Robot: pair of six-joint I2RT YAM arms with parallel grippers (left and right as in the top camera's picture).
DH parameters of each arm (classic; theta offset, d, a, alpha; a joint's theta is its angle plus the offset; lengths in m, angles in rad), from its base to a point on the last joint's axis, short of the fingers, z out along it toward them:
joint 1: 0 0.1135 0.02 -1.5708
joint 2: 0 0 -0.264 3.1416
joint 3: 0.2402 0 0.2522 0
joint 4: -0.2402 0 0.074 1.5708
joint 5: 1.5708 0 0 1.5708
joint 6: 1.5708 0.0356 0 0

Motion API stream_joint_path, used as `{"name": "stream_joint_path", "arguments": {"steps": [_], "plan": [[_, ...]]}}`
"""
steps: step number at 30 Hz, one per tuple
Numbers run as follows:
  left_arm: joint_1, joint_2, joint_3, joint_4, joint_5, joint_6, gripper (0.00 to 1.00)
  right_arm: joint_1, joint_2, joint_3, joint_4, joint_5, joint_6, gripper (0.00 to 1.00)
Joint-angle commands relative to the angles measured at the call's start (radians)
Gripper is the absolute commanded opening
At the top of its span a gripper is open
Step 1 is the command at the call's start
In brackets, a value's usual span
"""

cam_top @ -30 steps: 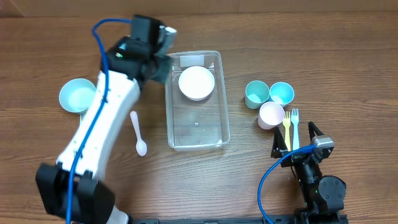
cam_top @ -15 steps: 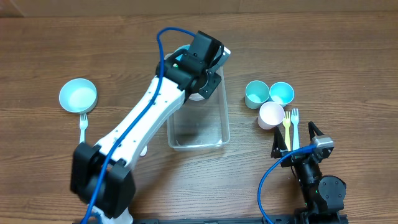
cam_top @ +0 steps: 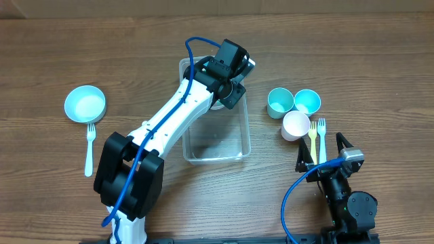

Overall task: Pack container
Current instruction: 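Place the light-blue bowl into the pink bowl in the container, then move the left gripper to the second light-blue bowl and grasp it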

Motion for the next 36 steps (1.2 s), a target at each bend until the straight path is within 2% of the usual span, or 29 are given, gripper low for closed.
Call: {"name": "stream_joint_path", "arguments": {"steps": [1, 2, 4, 6, 7, 11, 16, 19, 22, 27, 30, 36], "plan": [[0.0, 0.013, 0.011, 0.006, -0.034, 0.017, 0.61, -0.003, -0.009, -0.01, 0.006, 0.009, -0.003, 1.0], [0.0, 0.012, 0.011, 0.006, -0.045, 0.017, 0.64, -0.003, -0.009, -0.01, 0.006, 0.009, -0.003, 1.0], [0.0, 0.008, 0.015, 0.006, -0.071, 0.016, 0.64, -0.003, -0.009, -0.01, 0.006, 0.009, -0.003, 1.0], [0.006, -0.011, 0.044, -0.026, -0.127, -0.019, 0.57, -0.003, -0.009, -0.01, 0.005, 0.009, -0.003, 1.0], [0.01, -0.022, 0.061, -0.051, -0.142, -0.042, 0.56, -0.003, -0.009, -0.01, 0.006, 0.009, -0.003, 1.0], [0.051, -0.097, 0.13, -0.192, -0.168, -0.159, 0.64, -0.003, -0.009, -0.01, 0.006, 0.009, -0.003, 1.0], [0.191, -0.26, 0.139, -0.397, -0.168, -0.283, 0.7, -0.003, -0.009, -0.01, 0.005, 0.009, -0.003, 1.0], [0.307, -0.311, 0.139, -0.504, -0.169, -0.283, 0.79, -0.003, -0.009, -0.01, 0.006, 0.009, -0.003, 1.0], [0.42, -0.312, 0.127, -0.588, -0.169, -0.255, 0.77, -0.003, -0.009, -0.01, 0.006, 0.009, -0.003, 1.0], [0.541, -0.312, 0.034, -0.57, -0.193, -0.229, 0.77, -0.003, -0.009, -0.01, 0.006, 0.009, -0.003, 1.0], [0.618, -0.312, -0.07, -0.489, -0.177, -0.229, 0.76, -0.003, -0.009, -0.01, 0.006, 0.009, -0.003, 1.0], [0.687, -0.312, -0.299, -0.283, -0.177, -0.208, 0.75, -0.003, -0.009, -0.01, 0.006, 0.009, -0.003, 1.0]]}}
